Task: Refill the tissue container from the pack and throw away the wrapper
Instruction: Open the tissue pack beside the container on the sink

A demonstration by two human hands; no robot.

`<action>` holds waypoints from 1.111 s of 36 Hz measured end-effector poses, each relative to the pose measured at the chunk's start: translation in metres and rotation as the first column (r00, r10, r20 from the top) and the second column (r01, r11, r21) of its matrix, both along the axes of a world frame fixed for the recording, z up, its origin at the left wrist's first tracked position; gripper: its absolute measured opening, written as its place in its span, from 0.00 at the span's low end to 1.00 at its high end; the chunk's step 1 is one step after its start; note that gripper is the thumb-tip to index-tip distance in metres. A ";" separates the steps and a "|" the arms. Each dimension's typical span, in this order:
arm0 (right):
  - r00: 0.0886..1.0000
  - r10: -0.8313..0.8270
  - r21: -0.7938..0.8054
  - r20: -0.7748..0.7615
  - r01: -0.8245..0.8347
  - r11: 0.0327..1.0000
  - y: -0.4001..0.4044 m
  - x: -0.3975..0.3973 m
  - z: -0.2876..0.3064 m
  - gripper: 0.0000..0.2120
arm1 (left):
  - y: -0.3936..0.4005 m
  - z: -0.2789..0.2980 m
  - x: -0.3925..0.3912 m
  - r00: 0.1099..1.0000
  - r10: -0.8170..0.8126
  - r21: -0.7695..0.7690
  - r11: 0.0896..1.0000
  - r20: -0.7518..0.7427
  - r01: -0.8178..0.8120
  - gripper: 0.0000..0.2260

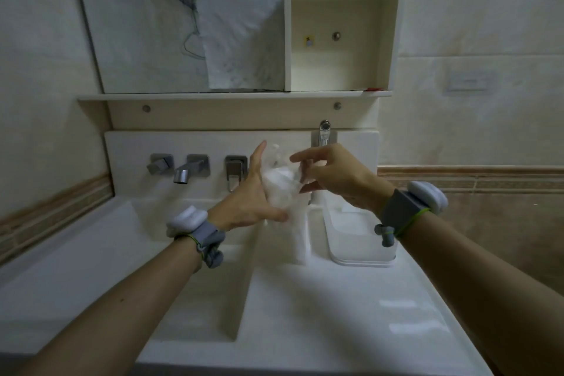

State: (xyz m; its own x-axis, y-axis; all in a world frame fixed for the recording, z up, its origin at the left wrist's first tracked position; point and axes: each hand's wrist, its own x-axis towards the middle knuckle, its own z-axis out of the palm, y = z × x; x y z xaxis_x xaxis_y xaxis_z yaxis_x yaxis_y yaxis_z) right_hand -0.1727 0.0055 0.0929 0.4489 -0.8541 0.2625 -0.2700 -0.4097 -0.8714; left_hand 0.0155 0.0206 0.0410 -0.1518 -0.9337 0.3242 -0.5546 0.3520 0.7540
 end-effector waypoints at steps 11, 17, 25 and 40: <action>0.922 -0.057 -0.217 -0.382 -0.030 0.976 -0.003 0.002 -0.012 0.21 | 0.000 -0.011 0.012 0.976 0.025 -0.156 0.988 0.215 0.010 0.58; 0.806 -0.254 -0.533 -0.535 -0.088 0.841 -0.007 0.000 -0.015 0.26 | -0.002 -0.009 0.009 0.965 0.015 -0.111 0.994 0.262 0.015 0.58; 0.700 -0.368 -0.675 -0.612 -0.219 0.704 -0.001 0.006 -0.017 0.23 | -0.003 -0.013 0.004 0.970 0.028 -0.066 0.998 0.242 -0.012 0.55; 0.980 -0.183 -0.173 -0.074 0.168 0.970 0.002 0.009 -0.015 0.12 | -0.002 -0.009 0.005 0.998 -0.062 0.125 0.990 0.015 0.060 0.43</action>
